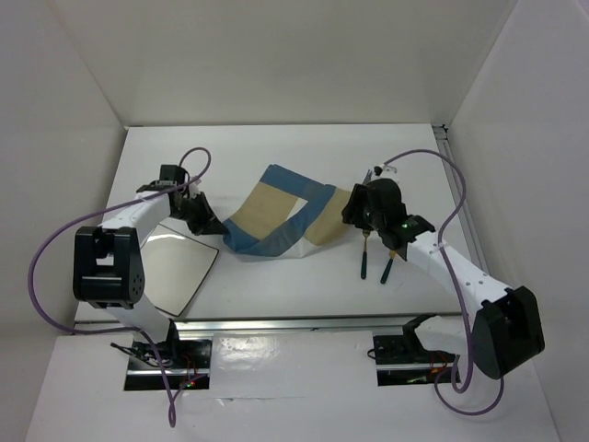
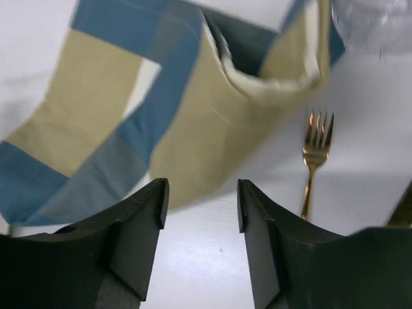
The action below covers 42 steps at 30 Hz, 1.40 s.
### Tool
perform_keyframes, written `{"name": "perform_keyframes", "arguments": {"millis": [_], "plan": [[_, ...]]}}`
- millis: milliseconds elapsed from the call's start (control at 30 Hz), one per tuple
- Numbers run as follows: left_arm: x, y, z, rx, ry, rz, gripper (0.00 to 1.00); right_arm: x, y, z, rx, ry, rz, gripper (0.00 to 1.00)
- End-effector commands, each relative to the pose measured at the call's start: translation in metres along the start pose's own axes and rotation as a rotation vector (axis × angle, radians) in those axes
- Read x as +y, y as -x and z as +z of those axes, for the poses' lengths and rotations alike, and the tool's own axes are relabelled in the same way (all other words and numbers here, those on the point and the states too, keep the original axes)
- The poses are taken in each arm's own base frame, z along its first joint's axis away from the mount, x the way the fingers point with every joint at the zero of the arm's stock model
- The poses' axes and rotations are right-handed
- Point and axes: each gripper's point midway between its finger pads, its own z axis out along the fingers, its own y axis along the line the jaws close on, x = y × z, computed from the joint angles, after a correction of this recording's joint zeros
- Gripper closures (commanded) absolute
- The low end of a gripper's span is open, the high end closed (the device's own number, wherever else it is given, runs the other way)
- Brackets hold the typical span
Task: Set the dinner table for one person
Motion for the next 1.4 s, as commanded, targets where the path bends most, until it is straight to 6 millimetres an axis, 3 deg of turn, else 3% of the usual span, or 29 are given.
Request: {"name": "perform_keyframes", "arguments": {"millis": [0,33,100,133,167,200,233,267,300,333,367,400,433,500,533,567,600,633,667,800,867,900,1033,1067,1133,1200,1367], "plan": [[-0.023,0.026,-0.010,-0.076,-0.052,0.080,1.00,0.020,0.058,-0.012,-0.143,0.029,-0.008,0.43],[-0.023,0.026,-0.010,-0.076,-0.052,0.080,1.00,0.036,0.075,-0.015,-0.163,0.069,-0.015,0.45],[-0.026,0.030,-0.011,-0.079,-0.054,0.082,1.00,0.037,0.070,0.003,-0.091,0.037,-0.047,0.47],[-0.028,0.029,-0.012,-0.074,-0.062,0.083,1.00,0.051,0.088,0.004,-0.103,0.058,-0.053,0.47],[-0.028,0.029,-0.012,-0.074,-0.062,0.083,1.00,0.053,0.081,0.009,-0.055,0.041,-0.080,0.47],[-0.028,0.029,-0.012,-0.074,-0.062,0.083,1.00,0.047,0.070,0.031,0.009,-0.009,-0.108,0.47],[-0.028,0.029,-0.012,-0.074,-0.062,0.083,1.00,0.057,0.085,0.036,0.003,-0.006,-0.119,0.46],[-0.030,0.030,-0.014,-0.081,-0.066,0.087,1.00,0.052,0.085,0.046,0.020,-0.054,-0.126,0.43],[-0.030,0.030,-0.014,-0.081,-0.066,0.087,1.00,0.041,0.062,0.071,0.122,-0.110,-0.161,0.37],[-0.031,0.031,-0.014,-0.088,-0.070,0.092,1.00,0.051,0.078,0.078,0.108,-0.101,-0.184,0.36],[-0.031,0.031,-0.014,-0.088,-0.070,0.092,1.00,0.050,0.078,0.088,0.124,-0.125,-0.199,0.35],[-0.031,0.031,-0.014,-0.088,-0.070,0.092,1.00,0.041,0.058,0.112,0.201,-0.164,-0.233,0.33],[-0.031,0.031,-0.014,-0.088,-0.070,0.092,1.00,0.054,0.079,0.121,0.167,-0.142,-0.259,0.30],[-0.027,0.027,-0.013,-0.074,-0.062,0.083,1.00,0.057,0.080,0.142,0.206,-0.136,-0.279,0.30],[-0.027,0.027,-0.013,-0.074,-0.062,0.083,1.00,0.047,0.054,0.165,0.296,-0.162,-0.301,0.30],[-0.027,0.027,-0.013,-0.074,-0.062,0.083,1.00,0.059,0.070,0.171,0.266,-0.148,-0.296,0.30],[-0.027,0.027,-0.013,-0.074,-0.062,0.083,1.00,0.045,0.054,0.187,0.323,-0.179,-0.312,0.30],[-0.029,0.027,-0.015,-0.081,-0.066,0.087,1.00,0.046,0.052,0.193,0.328,-0.170,-0.320,0.28],[-0.029,0.027,-0.015,-0.081,-0.066,0.087,1.00,0.042,0.054,0.197,0.333,-0.177,-0.323,0.28],[-0.031,0.030,-0.018,-0.086,-0.058,0.087,1.00,0.022,0.027,0.203,0.404,-0.201,-0.332,0.19],[-0.031,0.030,-0.018,-0.086,-0.058,0.087,1.00,0.018,0.031,0.198,0.390,-0.202,-0.324,0.16],[-0.030,0.031,-0.018,-0.091,-0.050,0.086,1.00,0.011,0.020,0.195,0.419,-0.214,-0.327,0.16],[-0.028,0.030,-0.016,-0.084,-0.046,0.082,1.00,0.005,0.022,0.186,0.397,-0.211,-0.318,0.16],[-0.030,0.033,-0.017,-0.091,-0.050,0.086,1.00,0.011,0.032,0.181,0.362,-0.196,-0.313,0.16],[-0.028,0.033,-0.015,-0.084,-0.046,0.082,1.00,0.008,0.030,0.174,0.365,-0.197,-0.314,0.16],[-0.029,0.034,-0.017,-0.090,-0.037,0.081,1.00,0.009,0.043,0.167,0.332,-0.190,-0.303,0.14],[-0.029,0.039,-0.018,-0.107,-0.026,0.085,1.00,0.000,0.039,0.155,0.360,-0.181,-0.293,0.14]]}}
